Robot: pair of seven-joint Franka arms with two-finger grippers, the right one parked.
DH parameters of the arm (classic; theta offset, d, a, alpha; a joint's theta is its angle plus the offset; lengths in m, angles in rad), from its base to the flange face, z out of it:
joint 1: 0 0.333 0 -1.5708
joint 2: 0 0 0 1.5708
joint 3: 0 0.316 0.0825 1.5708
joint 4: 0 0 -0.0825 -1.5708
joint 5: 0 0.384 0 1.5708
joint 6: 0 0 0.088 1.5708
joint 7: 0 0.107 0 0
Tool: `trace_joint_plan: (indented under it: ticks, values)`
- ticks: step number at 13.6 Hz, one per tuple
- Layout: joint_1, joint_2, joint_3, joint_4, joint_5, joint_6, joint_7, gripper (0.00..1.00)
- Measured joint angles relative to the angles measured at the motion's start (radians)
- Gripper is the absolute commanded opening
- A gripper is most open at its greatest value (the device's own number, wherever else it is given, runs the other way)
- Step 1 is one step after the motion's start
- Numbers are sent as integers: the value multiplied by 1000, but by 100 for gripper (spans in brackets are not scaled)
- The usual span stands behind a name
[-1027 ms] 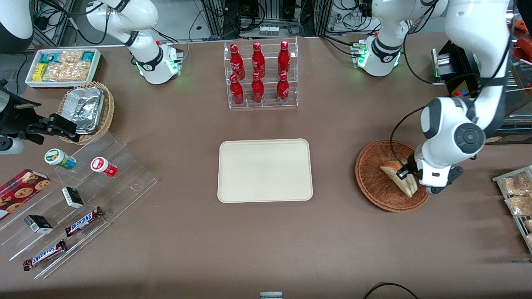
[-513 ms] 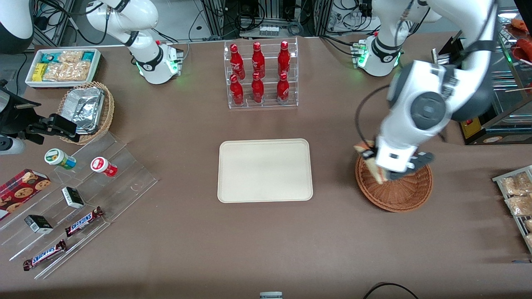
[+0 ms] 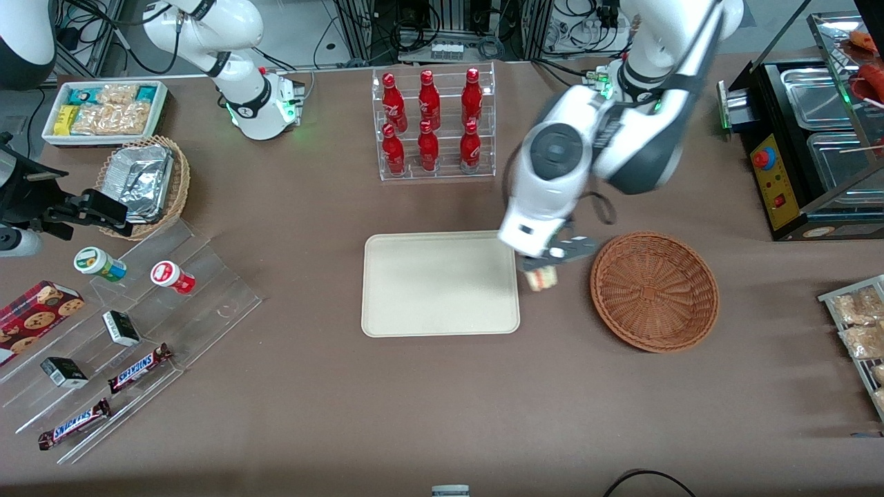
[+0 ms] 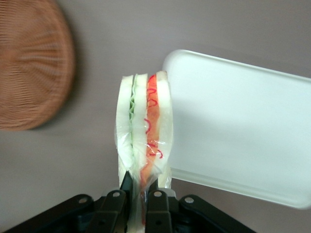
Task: Place sandwich from basket to tray
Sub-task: 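Carry the held sandwich with the left gripper over the cream tray, then lower the sandwich onto the tray and open the left gripper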
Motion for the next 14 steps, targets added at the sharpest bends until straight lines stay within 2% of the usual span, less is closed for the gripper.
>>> trace_joint_plan:
  ticks: [4,8,12,13,14]
  values:
    - [-121,137,-1,44,0,156,-14,0]
    - [-163,272,-1,111,0,263,-8,0]
    - [-179,347,-1,138,1,322,-5,0]
    - [-181,360,-1,138,4,339,-4,5]
    - [-183,371,0,139,11,349,-3,40]
